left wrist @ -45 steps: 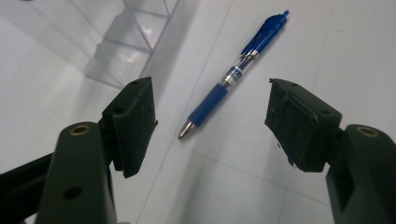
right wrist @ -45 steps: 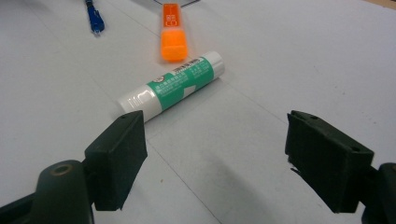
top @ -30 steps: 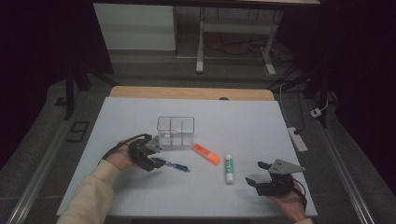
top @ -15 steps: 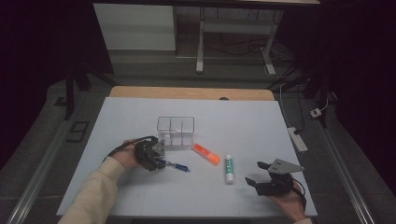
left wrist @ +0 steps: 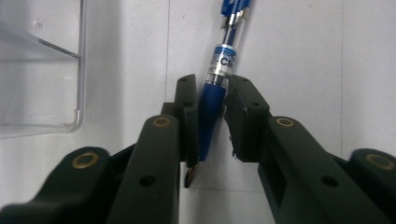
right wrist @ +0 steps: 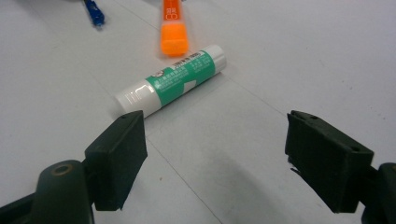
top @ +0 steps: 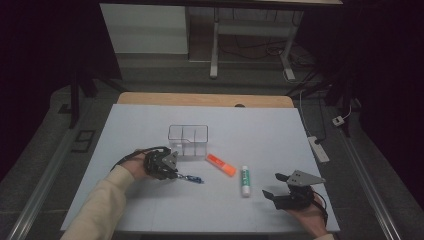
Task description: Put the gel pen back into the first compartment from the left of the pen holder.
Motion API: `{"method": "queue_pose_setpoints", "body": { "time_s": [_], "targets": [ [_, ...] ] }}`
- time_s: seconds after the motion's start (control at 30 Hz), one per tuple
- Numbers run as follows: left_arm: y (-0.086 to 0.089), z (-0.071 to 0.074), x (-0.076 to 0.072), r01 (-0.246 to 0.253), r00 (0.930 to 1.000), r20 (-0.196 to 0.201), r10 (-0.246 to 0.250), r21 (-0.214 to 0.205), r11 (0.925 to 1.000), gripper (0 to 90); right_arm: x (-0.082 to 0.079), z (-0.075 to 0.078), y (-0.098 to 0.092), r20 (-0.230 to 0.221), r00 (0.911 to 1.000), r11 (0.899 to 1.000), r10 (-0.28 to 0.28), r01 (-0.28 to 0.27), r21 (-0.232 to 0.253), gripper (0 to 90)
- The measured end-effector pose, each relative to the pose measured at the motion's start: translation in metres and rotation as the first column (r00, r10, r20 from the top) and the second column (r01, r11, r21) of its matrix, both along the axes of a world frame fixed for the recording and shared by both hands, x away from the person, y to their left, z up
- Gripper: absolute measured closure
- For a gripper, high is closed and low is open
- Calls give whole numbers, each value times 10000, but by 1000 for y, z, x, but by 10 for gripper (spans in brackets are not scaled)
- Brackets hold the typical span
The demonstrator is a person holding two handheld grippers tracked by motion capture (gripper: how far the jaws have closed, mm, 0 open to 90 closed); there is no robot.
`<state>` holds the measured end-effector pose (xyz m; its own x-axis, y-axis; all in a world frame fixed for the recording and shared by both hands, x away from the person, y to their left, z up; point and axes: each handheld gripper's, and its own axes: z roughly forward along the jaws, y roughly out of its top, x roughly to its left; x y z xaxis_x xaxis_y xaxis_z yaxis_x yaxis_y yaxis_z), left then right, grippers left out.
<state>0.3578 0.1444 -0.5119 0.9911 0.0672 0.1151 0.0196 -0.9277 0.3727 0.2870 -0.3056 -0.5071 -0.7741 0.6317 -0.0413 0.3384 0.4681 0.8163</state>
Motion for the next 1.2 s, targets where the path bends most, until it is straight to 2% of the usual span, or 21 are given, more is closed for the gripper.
{"method": "queue_pose_setpoints", "body": {
  "time_s": [0.37, 0.43, 0.57, 0.77, 0.83, 1.0, 1.2],
  "targets": [
    [-2, 2, -2, -264, 9995, -176, 265, 74, 9996, 797, 0, 0, 0, 33, 10000, 9999, -27, 27, 150, 198],
    [-3, 5, -4, -412, 9990, -168, 412, 3, 9991, 798, 0, 1, -1, 78, 10000, 9998, -55, 53, 175, 200],
    [-3, 13, -10, -843, 9964, -167, 836, -451, 9954, 797, -1, 4, 0, 241, 9996, 9996, -108, 102, 274, 201],
    [-2, 23, -20, -1594, 9872, -216, 1580, -1100, 9811, 797, -1, 6, 2, 307, 9995, 9991, -46, 33, 414, 202],
    [-1, 26, -22, -1837, 9830, -253, 1820, -1164, 9761, 797, 0, 6, 2, 307, 9995, 9990, -55, 41, 456, 202],
    [1, 32, -28, -2623, 9650, -406, 2591, -1571, 9521, 797, 0, 7, 3, 369, 9993, 9989, -91, 74, 469, 202],
    [0, 39, -35, -3187, 9477, -471, 3156, -1912, 9284, 797, -2, 10, 9, 527, 9986, 9989, -10, -15, 467, 202]
  ]
}}
